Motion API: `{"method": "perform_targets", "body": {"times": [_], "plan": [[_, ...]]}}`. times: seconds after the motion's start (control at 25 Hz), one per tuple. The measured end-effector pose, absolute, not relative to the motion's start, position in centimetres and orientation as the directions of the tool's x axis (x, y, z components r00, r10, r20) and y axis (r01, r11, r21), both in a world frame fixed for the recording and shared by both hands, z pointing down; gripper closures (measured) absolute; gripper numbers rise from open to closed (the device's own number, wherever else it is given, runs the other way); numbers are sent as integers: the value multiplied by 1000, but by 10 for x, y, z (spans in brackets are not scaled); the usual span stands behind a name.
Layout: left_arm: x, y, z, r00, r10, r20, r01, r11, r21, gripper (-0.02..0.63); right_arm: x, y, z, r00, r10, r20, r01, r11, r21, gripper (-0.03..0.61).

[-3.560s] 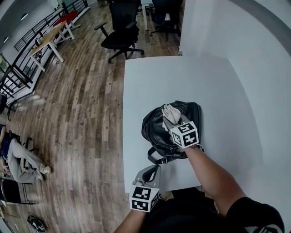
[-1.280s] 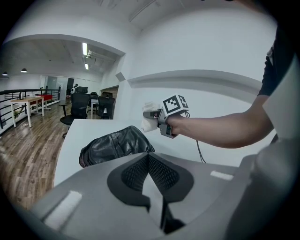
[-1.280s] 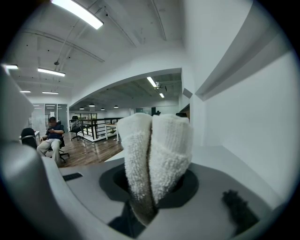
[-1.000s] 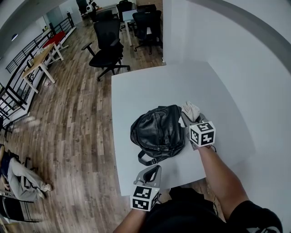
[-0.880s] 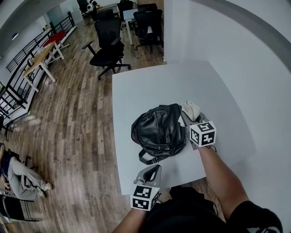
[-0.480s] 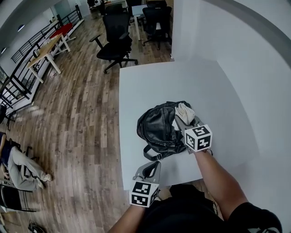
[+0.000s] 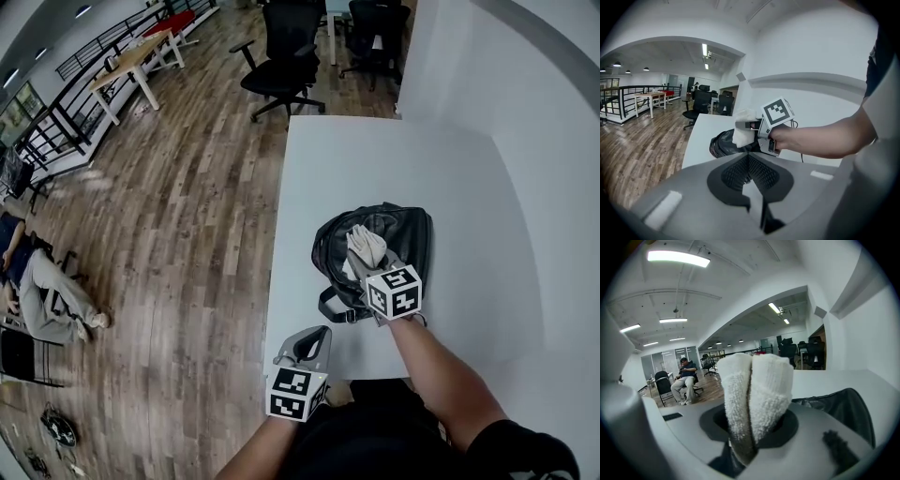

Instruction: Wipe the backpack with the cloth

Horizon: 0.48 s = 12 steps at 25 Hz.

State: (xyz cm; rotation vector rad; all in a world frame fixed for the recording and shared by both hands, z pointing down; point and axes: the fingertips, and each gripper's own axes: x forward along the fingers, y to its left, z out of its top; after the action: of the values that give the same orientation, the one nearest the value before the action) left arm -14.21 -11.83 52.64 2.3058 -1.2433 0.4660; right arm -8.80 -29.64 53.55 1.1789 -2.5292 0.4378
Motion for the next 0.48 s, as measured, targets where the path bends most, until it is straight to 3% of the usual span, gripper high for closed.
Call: {"method": "perform_targets", "body": {"times": [0.48], "plan": [[-168,-126,539,460,-729,507,-888,-374,268,607,-134,-306,557,-670,-611,422,-721,670,-174,479]]}}
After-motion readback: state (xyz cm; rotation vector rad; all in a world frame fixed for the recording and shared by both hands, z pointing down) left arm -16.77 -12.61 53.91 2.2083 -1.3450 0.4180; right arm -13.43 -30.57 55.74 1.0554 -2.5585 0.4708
